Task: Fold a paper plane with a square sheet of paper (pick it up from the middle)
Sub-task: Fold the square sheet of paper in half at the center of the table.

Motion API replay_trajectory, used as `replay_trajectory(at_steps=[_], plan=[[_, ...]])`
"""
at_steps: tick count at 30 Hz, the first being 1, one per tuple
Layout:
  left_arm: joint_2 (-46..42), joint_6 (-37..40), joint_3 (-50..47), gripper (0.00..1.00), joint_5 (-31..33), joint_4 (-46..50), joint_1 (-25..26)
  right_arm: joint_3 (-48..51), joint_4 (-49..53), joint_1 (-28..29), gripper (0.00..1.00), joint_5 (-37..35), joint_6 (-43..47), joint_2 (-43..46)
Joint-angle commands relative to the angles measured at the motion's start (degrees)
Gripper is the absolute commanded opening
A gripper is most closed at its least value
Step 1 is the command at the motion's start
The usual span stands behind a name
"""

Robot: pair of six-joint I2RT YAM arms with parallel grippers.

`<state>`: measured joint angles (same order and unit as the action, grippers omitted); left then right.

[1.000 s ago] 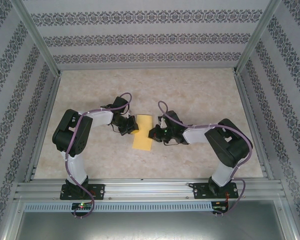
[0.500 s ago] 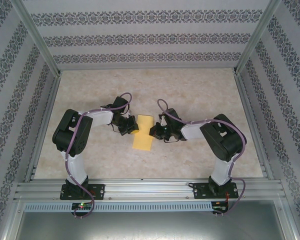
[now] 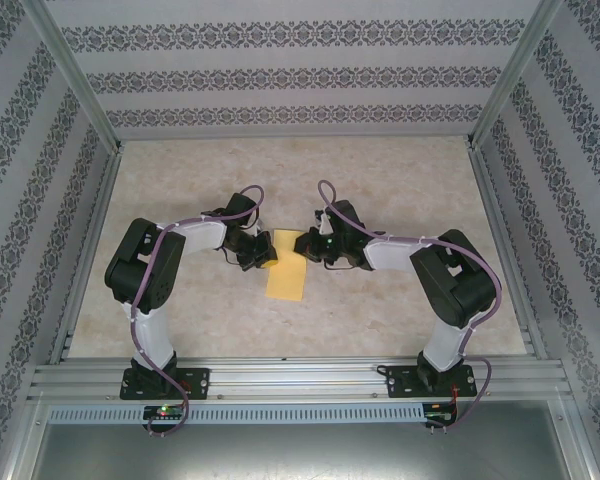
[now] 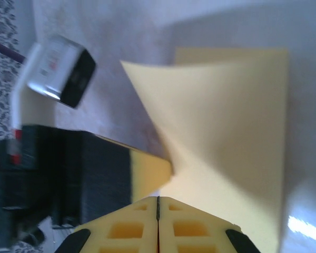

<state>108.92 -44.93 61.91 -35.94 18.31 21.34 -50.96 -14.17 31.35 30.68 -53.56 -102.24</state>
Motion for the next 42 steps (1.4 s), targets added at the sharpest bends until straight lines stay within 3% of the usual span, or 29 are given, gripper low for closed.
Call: replay_trajectory(at_steps=[1, 15, 23, 36, 42], plan=[[2.0, 1.49, -0.56, 0.0, 3.84, 5.82, 0.63, -0.28, 0.05, -0.85, 0.09, 0.46, 1.18, -2.46], [2.04, 1.61, -0.56, 0.0, 4.12, 6.06, 0.6, 4.0, 0.57, -1.71, 0.09, -2.49, 0.68, -6.48], [1.93, 1.78, -0.44, 0.0, 4.46, 6.48, 0.63, -2.74, 3.8, -2.39, 0.09, 0.6, 1.63, -1.3], [1.77, 1.79, -0.44, 0.0, 4.4, 6.72, 0.58, -2.76, 5.22, -2.86, 0.09, -1.7, 3.02, -8.27], [1.86, 1.86, -0.32, 0.0, 4.53, 6.9, 0.6, -4.27, 9.47, -2.88, 0.09, -2.84, 4.19, -7.3]])
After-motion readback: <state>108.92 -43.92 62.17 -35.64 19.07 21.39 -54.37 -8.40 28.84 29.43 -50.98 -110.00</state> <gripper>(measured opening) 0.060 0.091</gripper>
